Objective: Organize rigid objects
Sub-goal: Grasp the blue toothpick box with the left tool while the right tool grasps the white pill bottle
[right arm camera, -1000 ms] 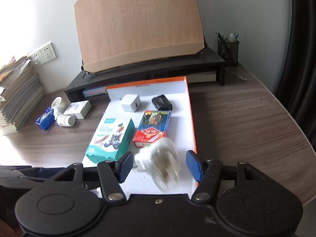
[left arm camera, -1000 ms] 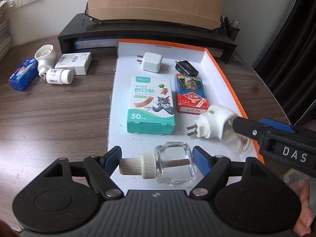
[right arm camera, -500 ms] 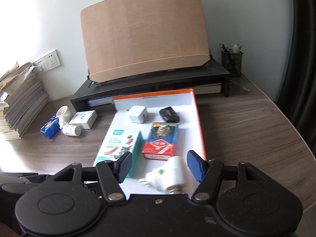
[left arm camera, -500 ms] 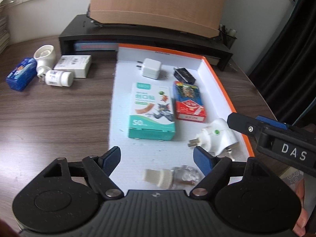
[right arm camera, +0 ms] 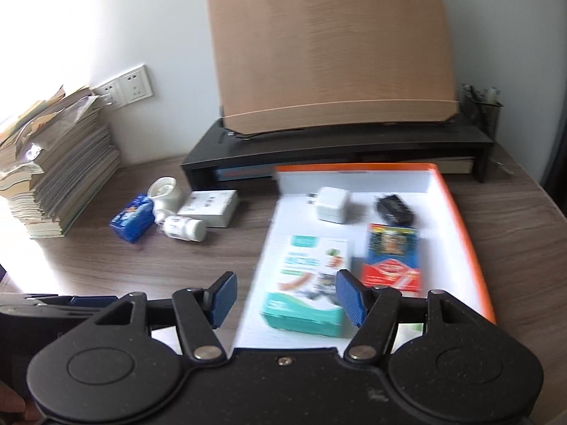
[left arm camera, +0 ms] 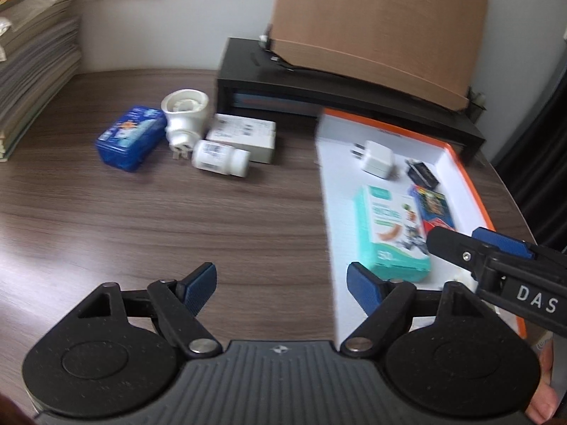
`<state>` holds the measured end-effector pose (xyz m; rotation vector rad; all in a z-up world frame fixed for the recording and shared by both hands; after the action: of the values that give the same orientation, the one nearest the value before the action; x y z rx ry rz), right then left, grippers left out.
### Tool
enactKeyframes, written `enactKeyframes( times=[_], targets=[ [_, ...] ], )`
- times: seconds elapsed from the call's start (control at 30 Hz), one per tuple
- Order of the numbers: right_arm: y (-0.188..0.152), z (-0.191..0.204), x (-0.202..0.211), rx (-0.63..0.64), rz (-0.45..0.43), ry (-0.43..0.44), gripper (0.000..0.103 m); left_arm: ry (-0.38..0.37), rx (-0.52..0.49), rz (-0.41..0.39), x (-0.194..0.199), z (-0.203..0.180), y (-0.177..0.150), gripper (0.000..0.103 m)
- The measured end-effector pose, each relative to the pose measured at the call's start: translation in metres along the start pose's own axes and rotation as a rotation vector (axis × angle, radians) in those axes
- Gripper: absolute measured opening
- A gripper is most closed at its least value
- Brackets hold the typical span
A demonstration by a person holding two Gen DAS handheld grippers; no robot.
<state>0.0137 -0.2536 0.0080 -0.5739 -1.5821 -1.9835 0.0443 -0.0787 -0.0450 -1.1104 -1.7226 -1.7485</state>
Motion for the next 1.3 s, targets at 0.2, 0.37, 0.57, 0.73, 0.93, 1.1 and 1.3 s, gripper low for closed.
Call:
enactKeyframes(
  times=[0.2, 0.37, 0.57, 0.73, 0.93, 1.1, 1.3],
  targets=[
    [0.008, 0.039, -0.031, 0.017, 0.01, 0.009, 0.075, 0.057, 0.035, -0.013, -0.015, 0.057, 0.023, 0.083],
    [0.014, 0.062, -0.058, 0.007, 0.023, -0.004, 0.075, 0.098, 0.036, -0.019, -0.039, 0.103, 0.052, 0.084],
    [0.02, 0.078, -0.089, -0.014, 0.047, -0.033, 0.077, 0.124, -0.023, -0.027, -0.084, 0.131, 0.089, 0.088],
    [0.023, 0.084, -0.116, -0.047, 0.071, -0.056, 0.078, 0.101, -0.074, -0.032, -0.122, 0.138, 0.112, 0.09],
    [0.026, 0.093, -0.147, -0.077, 0.094, -0.065, 0.08, 0.08, -0.159, -0.066, -0.15, 0.137, 0.119, 0.076],
    [0.031, 0.106, -0.177, -0.1, 0.109, -0.06, 0.083, 0.049, -0.154, -0.087, -0.143, 0.146, 0.119, 0.063],
    [0.036, 0.118, -0.206, -0.102, 0.116, -0.091, 0.083, 0.042, -0.113, -0.081, -0.126, 0.165, 0.111, 0.063]
  ],
)
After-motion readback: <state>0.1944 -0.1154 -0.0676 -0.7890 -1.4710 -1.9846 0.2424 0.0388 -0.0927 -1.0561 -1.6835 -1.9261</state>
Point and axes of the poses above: each gripper's, at about its wrist camera, not at the fingertips, and x roughly against the way its jaws point, z to its left, y to its top, the point moved 3 cm from there along -x, roughly the way its jaws point, and after that the axes turned 5 degrees about y, right-handed, at the moved point
